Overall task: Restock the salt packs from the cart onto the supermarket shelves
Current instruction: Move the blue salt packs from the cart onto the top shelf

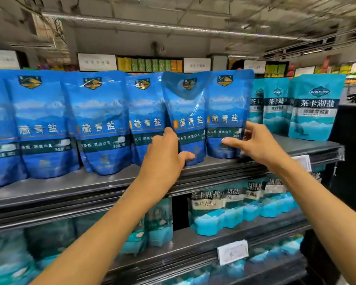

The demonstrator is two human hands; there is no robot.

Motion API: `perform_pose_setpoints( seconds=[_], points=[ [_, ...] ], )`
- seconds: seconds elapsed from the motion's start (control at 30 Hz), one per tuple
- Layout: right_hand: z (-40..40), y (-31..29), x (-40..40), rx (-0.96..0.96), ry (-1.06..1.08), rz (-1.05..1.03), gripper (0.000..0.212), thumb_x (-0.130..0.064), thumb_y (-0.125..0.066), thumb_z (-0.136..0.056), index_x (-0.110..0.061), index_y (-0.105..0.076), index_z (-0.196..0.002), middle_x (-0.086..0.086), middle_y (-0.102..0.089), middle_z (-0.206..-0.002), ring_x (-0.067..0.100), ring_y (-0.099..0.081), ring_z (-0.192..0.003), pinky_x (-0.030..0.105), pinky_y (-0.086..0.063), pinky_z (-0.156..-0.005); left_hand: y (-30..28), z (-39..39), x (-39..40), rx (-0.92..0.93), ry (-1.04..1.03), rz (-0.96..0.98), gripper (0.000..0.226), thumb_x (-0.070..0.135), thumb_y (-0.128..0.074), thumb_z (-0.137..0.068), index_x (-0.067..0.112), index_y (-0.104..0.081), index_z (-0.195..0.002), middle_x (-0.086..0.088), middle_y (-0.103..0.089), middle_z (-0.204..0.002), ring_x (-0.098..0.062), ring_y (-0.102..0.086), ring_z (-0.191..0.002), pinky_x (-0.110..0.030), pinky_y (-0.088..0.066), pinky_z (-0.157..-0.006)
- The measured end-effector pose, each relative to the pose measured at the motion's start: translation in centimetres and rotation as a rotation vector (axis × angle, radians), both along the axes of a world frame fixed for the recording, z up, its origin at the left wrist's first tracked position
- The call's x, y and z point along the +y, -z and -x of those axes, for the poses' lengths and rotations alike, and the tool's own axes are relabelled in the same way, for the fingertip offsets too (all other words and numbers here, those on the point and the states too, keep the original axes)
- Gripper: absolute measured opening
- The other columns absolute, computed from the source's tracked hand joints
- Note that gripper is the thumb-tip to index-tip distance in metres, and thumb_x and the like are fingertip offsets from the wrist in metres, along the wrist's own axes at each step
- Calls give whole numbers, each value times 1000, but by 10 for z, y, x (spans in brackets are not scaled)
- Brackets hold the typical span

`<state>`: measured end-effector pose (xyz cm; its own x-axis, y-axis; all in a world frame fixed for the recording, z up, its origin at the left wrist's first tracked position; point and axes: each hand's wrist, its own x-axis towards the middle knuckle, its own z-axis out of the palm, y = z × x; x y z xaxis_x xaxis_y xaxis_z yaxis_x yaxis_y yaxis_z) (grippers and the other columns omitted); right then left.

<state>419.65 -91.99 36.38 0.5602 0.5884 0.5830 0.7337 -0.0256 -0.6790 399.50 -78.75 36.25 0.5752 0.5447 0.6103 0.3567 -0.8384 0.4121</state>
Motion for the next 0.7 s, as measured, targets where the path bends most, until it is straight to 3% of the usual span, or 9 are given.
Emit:
perform_pose_setpoints(
  seconds=[0.07,0.1,0.23,0.33,0.5,0.6,0.7],
  points=[
    [4,-1,4,7,40,-1,33,-28,-84,-77,-26,-71,-108,-5,-74,-89,14,-63,-73,38,-58,-75,-2,0,-2,14,-79,-138,50,44,-76,-80,12,-39,-86,-16,-55,-85,-42,-58,-91,-38,-37,-64],
    [4,0,6,-3,46,-7,33,-28,-85,-76,-27,-71,-106,-7,-73,-86,12,-62,-72,38,-57,-75,-2,-1,-3,24,-105,-191,48,45,-75,-81,12,-41,-85,-18,-58,-88,-43,-59,-91,-38,-35,-63],
    [1,5,7,-49,2,-52,35,-25,-85,-75,-23,-72,-107,-22,-68,-80,-12,-56,-61,7,-42,-63,0,-3,-5,43,-184,-309,45,46,-73,-83,12,-42,-86,-18,-64,-91,-43,-63,-89,-37,-33,-59],
    [0,7,4,-70,-8,-40,37,-30,-84,-75,-27,-69,-109,-20,-71,-89,-11,-57,-66,10,-42,-66,4,-3,-10,41,-227,-360,46,47,-71,-84,7,-51,-96,-17,-66,-90,-43,-65,-88,-37,-33,-58],
    [4,16,-10,-75,143,40,49,-51,-75,-79,-21,-56,-112,-9,-63,-89,2,-58,-75,13,-44,-67,11,10,-20,27,-243,-430,45,52,-60,-91,10,-49,-98,-14,-66,-84,-42,-67,-80,-36,-37,-55],
    [15,26,-31,-73,233,-91,37,-46,-65,-91,-18,-56,-112,-11,-62,-91,-2,-59,-81,7,-44,-67,22,20,-31,-129,-99,-476,35,42,-51,-99,8,-53,-94,-11,-62,-78,-37,-65,-68,-40,-44,-50],
    [34,46,-65,-137,335,-272,20,-32,-62,-97,-13,-62,-102,-1,-65,-93,3,-61,-82,10,-46,-69,42,23,-54,-355,258,-423,22,25,-52,-99,4,-58,-92,-7,-59,-83,-26,-61,-72,-40,-52,-60]
  ],
)
